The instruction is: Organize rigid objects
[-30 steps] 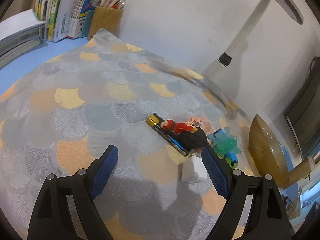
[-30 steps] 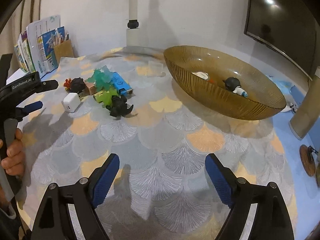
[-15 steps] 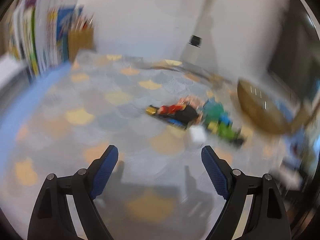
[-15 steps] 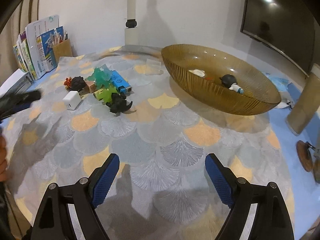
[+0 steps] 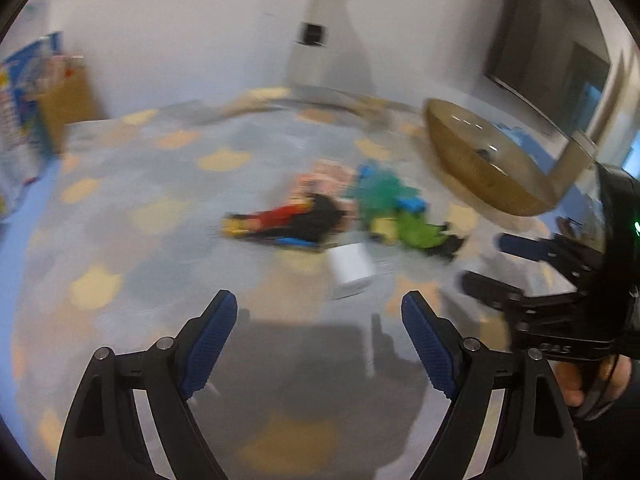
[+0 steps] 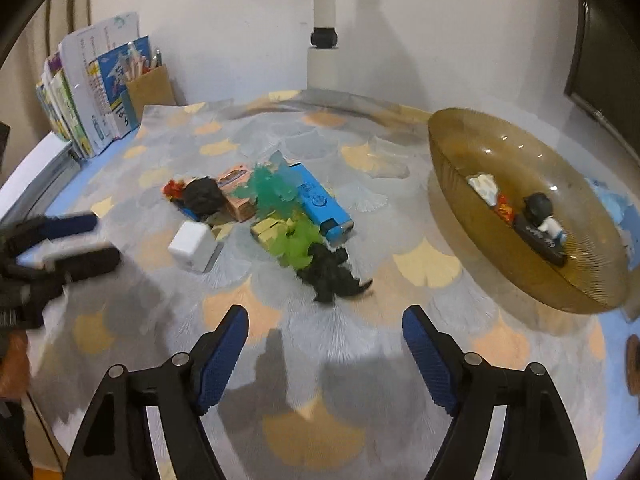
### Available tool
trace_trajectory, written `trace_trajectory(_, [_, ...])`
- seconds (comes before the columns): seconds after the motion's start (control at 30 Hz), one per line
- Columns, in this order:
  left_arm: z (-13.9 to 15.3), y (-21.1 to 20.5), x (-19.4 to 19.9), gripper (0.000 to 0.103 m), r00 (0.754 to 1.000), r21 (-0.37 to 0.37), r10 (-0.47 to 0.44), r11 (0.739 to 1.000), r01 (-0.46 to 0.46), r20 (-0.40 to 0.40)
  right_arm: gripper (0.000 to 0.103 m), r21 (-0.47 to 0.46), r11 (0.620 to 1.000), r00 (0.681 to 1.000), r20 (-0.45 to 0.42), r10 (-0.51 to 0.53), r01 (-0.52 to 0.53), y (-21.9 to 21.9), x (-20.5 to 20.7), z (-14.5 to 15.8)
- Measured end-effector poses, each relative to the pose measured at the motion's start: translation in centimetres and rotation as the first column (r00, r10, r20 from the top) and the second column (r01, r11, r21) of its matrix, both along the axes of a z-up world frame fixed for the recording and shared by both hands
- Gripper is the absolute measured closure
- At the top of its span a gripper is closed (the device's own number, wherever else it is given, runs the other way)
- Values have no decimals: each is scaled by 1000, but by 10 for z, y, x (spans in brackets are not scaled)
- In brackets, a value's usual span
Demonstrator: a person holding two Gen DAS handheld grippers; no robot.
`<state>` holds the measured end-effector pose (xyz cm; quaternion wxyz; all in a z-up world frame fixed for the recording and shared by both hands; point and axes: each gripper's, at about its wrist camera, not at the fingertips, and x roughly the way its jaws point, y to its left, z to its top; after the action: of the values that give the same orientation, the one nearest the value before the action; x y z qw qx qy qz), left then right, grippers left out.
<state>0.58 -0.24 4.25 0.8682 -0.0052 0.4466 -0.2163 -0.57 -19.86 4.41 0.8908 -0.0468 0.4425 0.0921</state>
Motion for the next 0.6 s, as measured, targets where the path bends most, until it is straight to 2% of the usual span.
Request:
trace_trajectory(0.07, [-7, -20, 8, 29, 1000, 20, -8, 1000, 8, -3, 25, 39, 999, 1000, -13, -1, 1, -4, 12, -3])
trace_trajectory(0.1, [-10, -27, 12, 43, 1000, 39, 4, 999, -4, -7, 25, 49, 999, 1000, -17, 2, -2, -5, 19, -5])
trace_trajectory(0.17, [-20, -37, 24, 57, 999, 60, 25, 998, -22, -44, 29, 32, 999, 1000, -15, 4, -3, -3, 30, -9])
trace_trajectory(0.27, [-31, -41, 34, 58, 995, 43, 32, 999, -28, -94, 36, 39, 999, 999, -32, 27, -25, 2, 41, -14])
trace_trajectory(0.3, [-31, -41, 34, 58, 996, 39, 33, 999, -30, -84, 37, 46, 998, 998, -41, 38, -36, 4, 44, -16])
trace_trajectory(0.37, [-31, -44, 34, 58, 996, 31, 31, 999, -29, -81, 54, 25, 999, 998, -43, 47, -46, 7, 44, -22])
trace_trajectory(0.4, [-32, -46, 33, 70, 997, 46, 39, 998, -36, -68, 59, 1, 999, 998, -36, 42, -42, 7, 43, -24])
trace_trajectory(0.47, [-33, -50, 31, 78, 998, 84, 43, 996, -40, -37, 60, 25, 998, 998, -31, 50, -49, 3, 39, -24])
trace_trajectory(0.6, [-29, -43, 19, 78, 998, 30, 58, 998, -57, -33, 60, 93, 995, 998, -46, 37, -32, -16, 19, -18])
